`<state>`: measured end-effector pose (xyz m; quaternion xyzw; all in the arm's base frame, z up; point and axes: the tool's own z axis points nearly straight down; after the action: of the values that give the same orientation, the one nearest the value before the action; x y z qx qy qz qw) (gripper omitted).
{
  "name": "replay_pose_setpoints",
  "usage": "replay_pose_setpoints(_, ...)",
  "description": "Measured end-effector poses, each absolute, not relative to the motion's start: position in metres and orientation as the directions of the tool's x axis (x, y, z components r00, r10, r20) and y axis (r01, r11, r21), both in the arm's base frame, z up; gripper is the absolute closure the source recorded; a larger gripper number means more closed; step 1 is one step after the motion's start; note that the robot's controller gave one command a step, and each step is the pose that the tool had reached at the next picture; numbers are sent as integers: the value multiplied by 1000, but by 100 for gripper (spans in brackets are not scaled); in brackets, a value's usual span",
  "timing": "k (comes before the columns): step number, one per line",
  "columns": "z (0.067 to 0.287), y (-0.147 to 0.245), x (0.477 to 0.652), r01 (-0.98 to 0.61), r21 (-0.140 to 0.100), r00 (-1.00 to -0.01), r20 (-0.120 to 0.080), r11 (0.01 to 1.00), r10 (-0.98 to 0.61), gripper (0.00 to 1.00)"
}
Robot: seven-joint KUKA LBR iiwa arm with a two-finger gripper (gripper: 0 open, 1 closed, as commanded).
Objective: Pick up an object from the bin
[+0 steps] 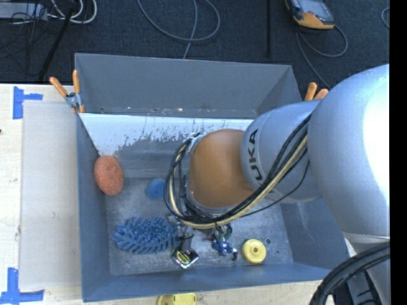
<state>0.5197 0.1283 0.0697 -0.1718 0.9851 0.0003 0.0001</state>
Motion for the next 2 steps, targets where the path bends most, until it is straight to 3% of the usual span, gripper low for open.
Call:
replay_pose_setpoints(1, 70, 123, 519, -354, 0, -935, -1, 935, -354, 100)
replay_pose_setpoints(2, 116, 137, 523, -333, 1, -943, 8, 943, -333, 100)
